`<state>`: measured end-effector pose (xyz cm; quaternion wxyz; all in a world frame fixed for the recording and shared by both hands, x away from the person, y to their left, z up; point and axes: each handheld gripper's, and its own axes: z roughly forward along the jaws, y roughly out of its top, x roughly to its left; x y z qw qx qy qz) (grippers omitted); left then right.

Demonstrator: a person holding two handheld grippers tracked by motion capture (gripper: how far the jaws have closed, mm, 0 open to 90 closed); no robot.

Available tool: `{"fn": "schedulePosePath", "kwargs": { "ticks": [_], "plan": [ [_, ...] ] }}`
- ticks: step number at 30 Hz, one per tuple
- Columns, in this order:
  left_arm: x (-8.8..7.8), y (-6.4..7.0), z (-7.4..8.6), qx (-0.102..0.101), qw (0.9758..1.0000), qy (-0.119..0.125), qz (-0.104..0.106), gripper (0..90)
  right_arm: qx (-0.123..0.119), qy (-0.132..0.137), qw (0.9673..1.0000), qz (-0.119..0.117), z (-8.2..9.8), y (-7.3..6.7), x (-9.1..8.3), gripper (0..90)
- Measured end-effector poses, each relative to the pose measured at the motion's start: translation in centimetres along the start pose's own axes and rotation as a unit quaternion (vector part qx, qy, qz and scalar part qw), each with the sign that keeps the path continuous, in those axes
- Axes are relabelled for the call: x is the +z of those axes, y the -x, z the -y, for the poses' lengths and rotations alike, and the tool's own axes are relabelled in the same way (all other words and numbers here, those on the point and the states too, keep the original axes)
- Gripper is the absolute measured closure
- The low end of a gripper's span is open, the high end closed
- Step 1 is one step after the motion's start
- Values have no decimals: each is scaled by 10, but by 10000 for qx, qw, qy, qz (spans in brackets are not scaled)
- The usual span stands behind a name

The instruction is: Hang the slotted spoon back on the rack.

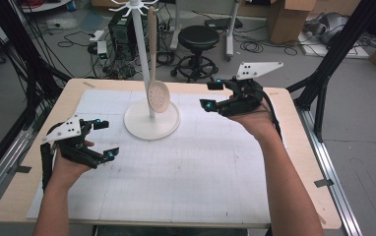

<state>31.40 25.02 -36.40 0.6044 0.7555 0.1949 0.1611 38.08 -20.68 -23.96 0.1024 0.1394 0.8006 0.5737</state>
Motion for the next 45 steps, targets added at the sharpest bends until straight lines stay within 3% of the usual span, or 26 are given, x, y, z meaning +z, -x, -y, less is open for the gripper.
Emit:
{"fn": "schedulePosePath", "kwargs": {
  "ticks": [10, 16, 29, 34, 37, 45],
  "plan": [
    [0, 0, 0, -13, 10000, 45, 22, 17, 90, 283, 9995, 87, 39, -15, -17, 266],
    [1, 0, 1, -25, 10000, 24, 43, 17, 263, 315, 9989, 218, 67, -21, -23, 245],
    [3, 0, 4, -65, 9999, 28, 111, 16, 309, 297, 9981, 447, 107, -32, -30, 197],
    [5, 1, 5, -73, 9998, 39, 154, 17, 427, 435, 9960, 654, 124, -34, -32, 170],
    [7, 1, 5, -64, 9998, 44, 171, 17, 473, 375, 9948, 823, 131, -35, -35, 163],
    [5, 1, 4, -104, 9996, 164, 184, 17, 784, 235, 9917, 989, 155, -41, -36, 125]
  ]
}}
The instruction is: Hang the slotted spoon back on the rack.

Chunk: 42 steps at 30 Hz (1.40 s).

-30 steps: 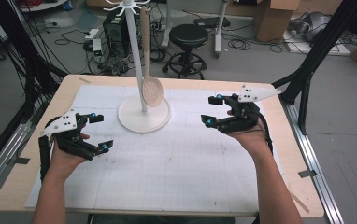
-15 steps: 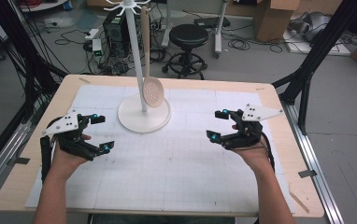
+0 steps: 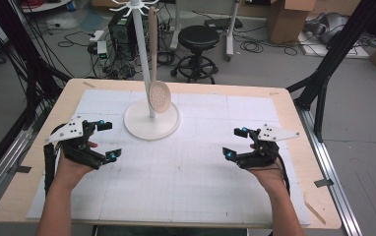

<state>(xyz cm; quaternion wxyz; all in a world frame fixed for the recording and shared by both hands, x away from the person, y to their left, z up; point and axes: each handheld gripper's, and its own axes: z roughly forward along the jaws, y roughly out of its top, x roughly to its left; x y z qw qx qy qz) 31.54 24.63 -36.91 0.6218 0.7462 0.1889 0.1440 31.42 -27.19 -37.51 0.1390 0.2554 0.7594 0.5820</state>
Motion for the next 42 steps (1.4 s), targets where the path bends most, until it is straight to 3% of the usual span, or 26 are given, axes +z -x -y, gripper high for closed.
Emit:
{"fn": "schedulePosePath", "kwargs": {
  "ticks": [10, 42],
  "plan": [
    [0, 1, -1, 17, 10000, 47, 35, 16, 77, 180, 9994, 294, 3, 3, -9, 116],
    [2, -1, 2, -5, 10000, -20, 35, 17, 237, 163, 9992, 284, 8, 8, -10, 112]
  ]
}}
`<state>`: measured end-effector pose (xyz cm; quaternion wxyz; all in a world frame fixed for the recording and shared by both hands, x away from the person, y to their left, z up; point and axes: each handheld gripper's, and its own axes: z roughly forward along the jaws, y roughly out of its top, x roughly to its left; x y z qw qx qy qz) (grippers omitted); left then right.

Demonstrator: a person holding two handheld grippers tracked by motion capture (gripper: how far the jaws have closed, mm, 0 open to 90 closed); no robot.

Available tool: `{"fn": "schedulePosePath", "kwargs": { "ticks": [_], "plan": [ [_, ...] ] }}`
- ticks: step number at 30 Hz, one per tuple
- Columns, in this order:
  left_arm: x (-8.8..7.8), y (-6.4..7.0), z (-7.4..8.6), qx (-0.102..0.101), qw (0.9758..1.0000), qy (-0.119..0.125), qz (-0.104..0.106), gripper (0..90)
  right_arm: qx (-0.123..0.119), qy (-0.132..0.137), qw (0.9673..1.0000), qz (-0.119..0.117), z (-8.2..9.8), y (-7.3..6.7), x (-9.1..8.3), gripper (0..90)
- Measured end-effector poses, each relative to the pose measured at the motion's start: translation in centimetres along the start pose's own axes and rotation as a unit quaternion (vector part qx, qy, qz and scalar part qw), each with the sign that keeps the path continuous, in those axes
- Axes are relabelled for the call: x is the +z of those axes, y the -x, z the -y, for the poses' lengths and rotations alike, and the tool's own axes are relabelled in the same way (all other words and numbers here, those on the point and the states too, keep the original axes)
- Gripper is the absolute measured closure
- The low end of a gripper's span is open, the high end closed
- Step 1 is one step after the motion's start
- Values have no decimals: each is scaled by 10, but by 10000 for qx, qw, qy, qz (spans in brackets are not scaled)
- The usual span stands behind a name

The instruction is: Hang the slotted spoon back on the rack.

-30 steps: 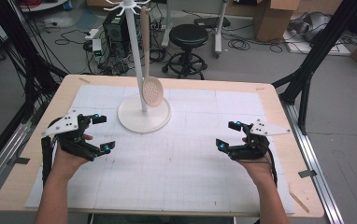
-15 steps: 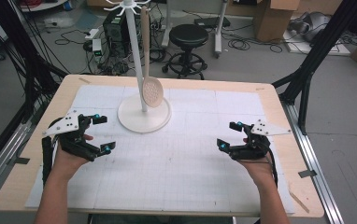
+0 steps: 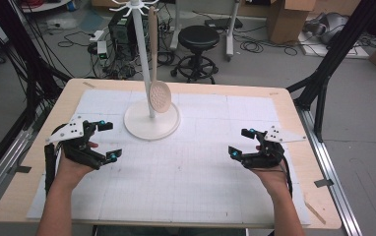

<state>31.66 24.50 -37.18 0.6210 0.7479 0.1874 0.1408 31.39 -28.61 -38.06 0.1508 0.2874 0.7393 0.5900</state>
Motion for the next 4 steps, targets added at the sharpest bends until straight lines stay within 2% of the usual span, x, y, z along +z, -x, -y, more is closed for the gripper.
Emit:
{"fn": "schedulePosePath", "kwargs": {
  "ticks": [4],
  "plan": [
    [0, 0, 0, 3, 10000, -1, 0, 17, -15, -3, 10000, -10, 0, 0, 1, 112]
  ]
}}
